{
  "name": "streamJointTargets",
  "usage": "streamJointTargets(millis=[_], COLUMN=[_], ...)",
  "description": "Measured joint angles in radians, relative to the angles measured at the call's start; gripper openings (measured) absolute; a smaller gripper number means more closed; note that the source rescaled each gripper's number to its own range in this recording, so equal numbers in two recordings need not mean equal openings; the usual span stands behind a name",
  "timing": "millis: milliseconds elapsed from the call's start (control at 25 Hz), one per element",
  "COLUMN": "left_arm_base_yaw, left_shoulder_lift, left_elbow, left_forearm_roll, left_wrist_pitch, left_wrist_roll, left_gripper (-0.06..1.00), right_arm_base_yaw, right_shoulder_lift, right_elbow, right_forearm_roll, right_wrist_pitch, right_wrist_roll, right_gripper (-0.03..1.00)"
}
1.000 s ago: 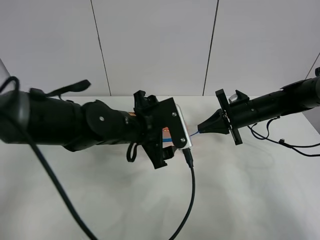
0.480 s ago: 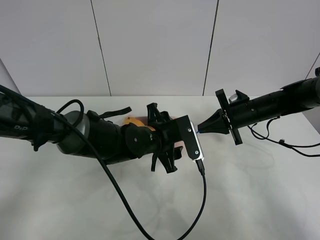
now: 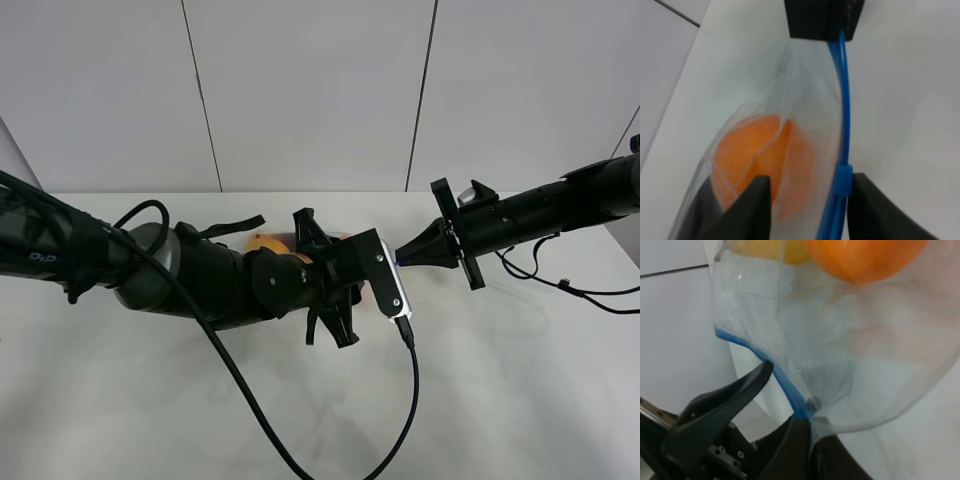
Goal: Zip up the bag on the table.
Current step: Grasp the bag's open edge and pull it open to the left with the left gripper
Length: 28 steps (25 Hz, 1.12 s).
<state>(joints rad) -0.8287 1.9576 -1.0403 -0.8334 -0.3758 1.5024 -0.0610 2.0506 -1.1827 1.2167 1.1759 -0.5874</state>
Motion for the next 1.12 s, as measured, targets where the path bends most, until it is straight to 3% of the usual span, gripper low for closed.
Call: streamJointTargets(millis=[280,400,760,960,1040,1120], left_arm_base_yaw=[0.000,0.000,0.000,0.000,0.000,0.000], left_shoulder_lift=[0.000,0.000,0.046,0.046,0.046,0.046], left_elbow=[-0.001,-0.001,-0.001,-0.001,-0.001,-0.001], left_forearm_roll=[0.208,0.258,0.267,0.269,0.269,0.270], left_wrist_pitch=[-0.001,-0.001,-0.010,-0.082,-0.086,-0.087], left_wrist_roll=[-0.170,-0.198,-0.205,-0.205,-0.205,-0.205], left_gripper=[0.40,0.40,0.40,0.40,0.38,0.23], right_arm_base_yaw=[0.000,0.000,0.000,0.000,0.000,0.000], right_shoulder_lift=[0.000,0.000,0.000,0.000,0.000,0.000], right_elbow=[0.000,0.000,0.000,0.000,0.000,0.000], right_forearm_roll=[0.000,0.000,0.000,0.000,0.000,0.001], right_wrist_pitch=[-0.002,-0.002,-0.003,-0.003,-0.003,-0.003], right_wrist_roll=[0.000,0.000,0.000,0.000,0.000,0.000], right_gripper=[0.00,0.00,0.00,0.00,0.00,0.00])
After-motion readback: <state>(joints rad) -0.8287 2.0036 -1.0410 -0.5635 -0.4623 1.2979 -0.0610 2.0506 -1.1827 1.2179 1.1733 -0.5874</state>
